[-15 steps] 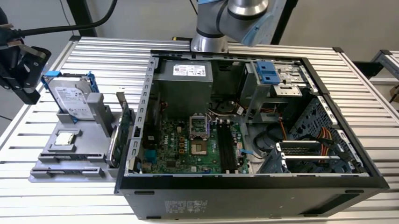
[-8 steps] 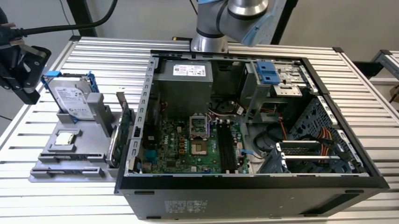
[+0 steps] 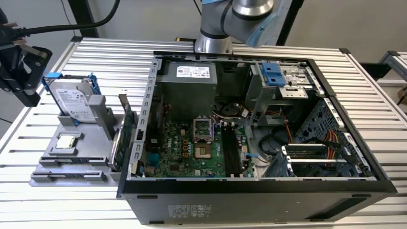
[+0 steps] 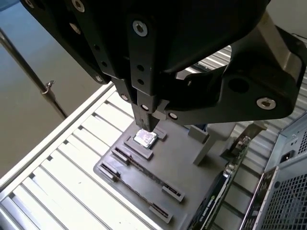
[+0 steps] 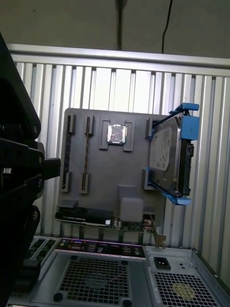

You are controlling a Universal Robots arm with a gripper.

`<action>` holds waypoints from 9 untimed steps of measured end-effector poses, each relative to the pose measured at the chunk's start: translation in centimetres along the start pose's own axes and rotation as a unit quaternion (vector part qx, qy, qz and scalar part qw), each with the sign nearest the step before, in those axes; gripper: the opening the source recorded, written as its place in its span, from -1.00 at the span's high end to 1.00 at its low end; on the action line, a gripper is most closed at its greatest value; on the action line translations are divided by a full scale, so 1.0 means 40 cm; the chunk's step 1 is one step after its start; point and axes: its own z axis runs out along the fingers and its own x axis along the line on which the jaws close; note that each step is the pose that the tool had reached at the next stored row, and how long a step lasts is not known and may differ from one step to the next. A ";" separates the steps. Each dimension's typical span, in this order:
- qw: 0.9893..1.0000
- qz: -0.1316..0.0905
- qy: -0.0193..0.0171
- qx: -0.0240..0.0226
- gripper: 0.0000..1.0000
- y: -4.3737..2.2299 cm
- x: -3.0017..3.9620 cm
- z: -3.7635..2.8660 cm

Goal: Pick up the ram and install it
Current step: 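Pick up the ram and move it above insertion slot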

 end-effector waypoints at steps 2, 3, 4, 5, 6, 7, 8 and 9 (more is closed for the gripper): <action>1.000 -0.001 0.000 0.000 1.00 0.000 0.000 0.000; 1.000 -0.001 0.000 0.000 1.00 0.000 0.000 0.000; 1.000 -0.001 0.000 0.000 1.00 0.000 0.000 0.000; 1.000 -0.001 0.000 0.000 1.00 0.000 0.000 0.000; 1.000 -0.001 0.000 0.000 1.00 0.000 0.000 0.000; 1.000 -0.001 0.000 0.000 1.00 0.000 0.000 0.000; 1.000 -0.001 0.000 0.000 1.00 0.000 0.000 0.000; 1.000 -0.001 0.000 0.000 1.00 0.000 0.000 0.000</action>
